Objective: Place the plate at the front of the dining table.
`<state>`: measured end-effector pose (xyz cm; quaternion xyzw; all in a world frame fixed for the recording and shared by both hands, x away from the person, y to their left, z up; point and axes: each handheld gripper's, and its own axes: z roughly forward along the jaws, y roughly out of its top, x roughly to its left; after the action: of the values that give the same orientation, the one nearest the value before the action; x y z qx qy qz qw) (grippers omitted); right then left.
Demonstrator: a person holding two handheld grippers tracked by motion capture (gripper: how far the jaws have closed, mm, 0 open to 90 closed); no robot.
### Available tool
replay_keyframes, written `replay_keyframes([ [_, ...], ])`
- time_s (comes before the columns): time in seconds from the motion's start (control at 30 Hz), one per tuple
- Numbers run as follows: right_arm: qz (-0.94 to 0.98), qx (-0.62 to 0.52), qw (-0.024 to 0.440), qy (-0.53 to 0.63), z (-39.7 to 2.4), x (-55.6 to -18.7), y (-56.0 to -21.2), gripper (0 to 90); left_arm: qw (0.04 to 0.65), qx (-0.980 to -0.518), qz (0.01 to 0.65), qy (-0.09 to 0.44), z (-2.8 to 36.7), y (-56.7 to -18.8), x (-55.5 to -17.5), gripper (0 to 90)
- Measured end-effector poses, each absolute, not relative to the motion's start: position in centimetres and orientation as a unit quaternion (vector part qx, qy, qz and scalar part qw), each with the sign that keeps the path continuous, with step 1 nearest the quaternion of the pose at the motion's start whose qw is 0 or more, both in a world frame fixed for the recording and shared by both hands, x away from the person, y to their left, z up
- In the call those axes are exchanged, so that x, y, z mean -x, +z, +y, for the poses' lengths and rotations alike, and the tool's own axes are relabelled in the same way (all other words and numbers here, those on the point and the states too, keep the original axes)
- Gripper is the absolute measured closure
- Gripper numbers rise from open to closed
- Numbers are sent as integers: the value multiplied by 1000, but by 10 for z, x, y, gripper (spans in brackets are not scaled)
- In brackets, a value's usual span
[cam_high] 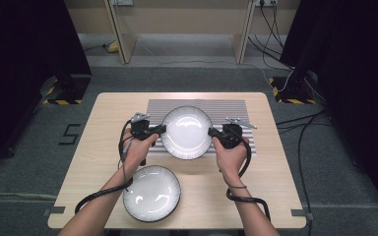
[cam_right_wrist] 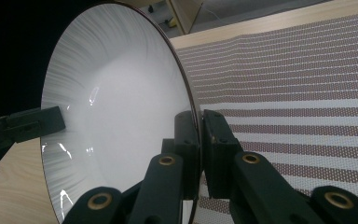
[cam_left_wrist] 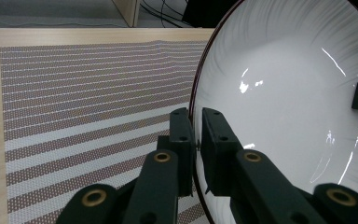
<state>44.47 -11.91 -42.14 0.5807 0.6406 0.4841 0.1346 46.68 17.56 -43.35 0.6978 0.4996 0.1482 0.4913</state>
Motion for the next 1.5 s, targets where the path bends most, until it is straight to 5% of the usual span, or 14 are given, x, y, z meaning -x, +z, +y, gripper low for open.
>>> replay_keyframes([
  [1.5,637,-596,141,468,-123,-471,-429,853,478,-693,521,141,163,-444,-498,822],
])
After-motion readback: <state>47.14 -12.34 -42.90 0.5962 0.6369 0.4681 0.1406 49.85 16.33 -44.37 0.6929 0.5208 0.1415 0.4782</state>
